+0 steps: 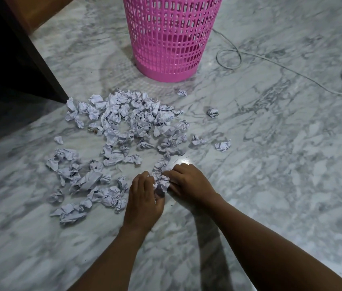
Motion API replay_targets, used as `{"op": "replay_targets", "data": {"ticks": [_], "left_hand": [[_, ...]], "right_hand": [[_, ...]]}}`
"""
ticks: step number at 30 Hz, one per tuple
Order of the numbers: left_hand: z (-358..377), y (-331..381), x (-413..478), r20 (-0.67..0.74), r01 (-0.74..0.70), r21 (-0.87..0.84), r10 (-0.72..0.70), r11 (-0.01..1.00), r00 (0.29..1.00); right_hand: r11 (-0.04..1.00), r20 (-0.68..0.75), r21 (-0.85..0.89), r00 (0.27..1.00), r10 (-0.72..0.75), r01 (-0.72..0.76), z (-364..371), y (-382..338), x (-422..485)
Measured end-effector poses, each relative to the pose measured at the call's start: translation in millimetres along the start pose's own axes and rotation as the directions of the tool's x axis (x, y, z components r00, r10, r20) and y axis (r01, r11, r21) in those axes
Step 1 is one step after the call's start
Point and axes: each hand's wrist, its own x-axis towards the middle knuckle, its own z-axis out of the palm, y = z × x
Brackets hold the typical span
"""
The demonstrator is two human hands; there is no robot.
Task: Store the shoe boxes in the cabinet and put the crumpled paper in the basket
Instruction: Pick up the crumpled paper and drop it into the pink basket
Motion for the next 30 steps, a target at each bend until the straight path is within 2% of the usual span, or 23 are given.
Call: {"op": "replay_targets", "data": {"ticks": [3, 5, 8, 10, 12, 13, 17, 19, 22, 25, 27, 29, 30], "left_hand": [[2, 2, 3, -0.019, 0.023, 0.121, -0.021, 0.992, 1.0], [3, 5, 6, -0.029, 0.052, 0.111, -0.049, 0.992, 0.998], [5, 8, 9, -0.064, 0.075, 0.103, -0.069, 0.992, 0.996], [6, 9, 10, -0.084, 0.075, 0.104, -0.067, 0.992, 0.994], [7, 10, 11, -0.104, 0.086, 0.093, -0.076, 0.992, 0.992], [7, 11, 12, -0.114, 0.095, 0.084, -0.085, 0.992, 0.99], [4, 12, 15, -0.159, 0.122, -0.036, -0.126, 0.992, 0.979], [1, 11, 16, -0.171, 0.17, -0.144, -0.194, 0.975, 0.966], [-2, 16, 25, -0.177, 0.293, -0.289, -0.352, 0.911, 0.919], [-4, 28, 46, -0.234, 0.257, -0.338, -0.345, 0.905, 0.909], [-1, 36, 62, -0.224, 0.201, -0.291, -0.271, 0.935, 0.936], [7, 42, 74, -0.185, 0.182, -0.138, -0.206, 0.974, 0.961], [13, 43, 78, -0.169, 0.189, -0.047, -0.194, 0.981, 0.966]], "right_hand": [[0.986, -0.1, 0.045, 0.981, 0.164, -0.16, -12, 5, -4], [0.969, -0.22, 0.061, 0.944, 0.246, -0.239, -23, 13, -3], [0.934, -0.433, 0.047, 0.835, 0.338, -0.354, -47, 33, 4], [0.881, -0.504, 0.062, 0.748, 0.433, -0.468, -64, 50, 8], [0.796, -0.486, 0.108, 0.667, 0.565, -0.596, -75, 70, 10], [0.758, -0.449, 0.105, 0.649, 0.614, -0.644, -76, 81, 9], [0.681, -0.207, -0.042, 0.674, 0.71, -0.731, -65, 102, 6], [0.687, -0.168, -0.092, 0.692, 0.703, -0.721, -56, 100, 0], [0.726, -0.232, -0.097, 0.725, 0.648, -0.68, -47, 94, -7], [0.759, -0.235, -0.078, 0.752, 0.616, -0.646, -49, 96, -8], [0.712, -0.244, 0.089, 0.678, 0.694, -0.697, -54, 97, -8], [0.63, -0.286, 0.306, 0.562, 0.776, -0.714, -59, 93, -4], [0.638, -0.334, 0.345, 0.545, 0.769, -0.688, -60, 90, 0]]}}
